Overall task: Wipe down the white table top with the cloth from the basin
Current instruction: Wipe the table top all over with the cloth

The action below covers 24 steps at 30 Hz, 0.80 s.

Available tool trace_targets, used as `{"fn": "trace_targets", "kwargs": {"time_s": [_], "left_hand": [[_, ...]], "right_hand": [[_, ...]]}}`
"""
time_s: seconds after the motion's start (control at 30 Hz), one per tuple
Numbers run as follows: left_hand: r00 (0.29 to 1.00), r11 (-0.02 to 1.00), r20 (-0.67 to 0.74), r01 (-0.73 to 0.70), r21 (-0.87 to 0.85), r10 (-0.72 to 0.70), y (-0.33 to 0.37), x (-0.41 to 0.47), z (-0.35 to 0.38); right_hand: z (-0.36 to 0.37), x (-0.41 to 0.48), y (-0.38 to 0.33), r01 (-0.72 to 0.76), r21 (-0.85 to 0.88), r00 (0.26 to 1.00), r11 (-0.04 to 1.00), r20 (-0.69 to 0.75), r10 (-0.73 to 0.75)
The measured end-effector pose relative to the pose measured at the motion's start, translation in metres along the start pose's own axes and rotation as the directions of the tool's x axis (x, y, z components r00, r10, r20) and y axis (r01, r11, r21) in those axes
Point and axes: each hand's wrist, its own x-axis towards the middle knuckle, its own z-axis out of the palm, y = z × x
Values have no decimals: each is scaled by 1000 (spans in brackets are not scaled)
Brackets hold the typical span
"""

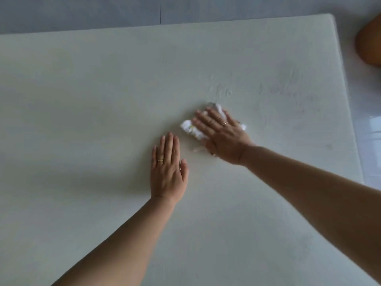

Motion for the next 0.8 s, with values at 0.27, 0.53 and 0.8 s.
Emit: {"fn": "trace_targets", "kwargs": {"time_s": [0.27,0.53,0.8], "left_hand": [[992,996,-109,58,-69,-65,8,66,-16],[994,999,-92,52,-6,-52,-3,146,-9],[996,997,-69,65,44,-61,-3,144,-4]], "right_hand": [[-8,39,-8,-697,288,681,657,-21,732],[-14,35,66,-265,82,960,961,-71,271],[-11,88,-18,-526,243,832,815,-55,553]]}}
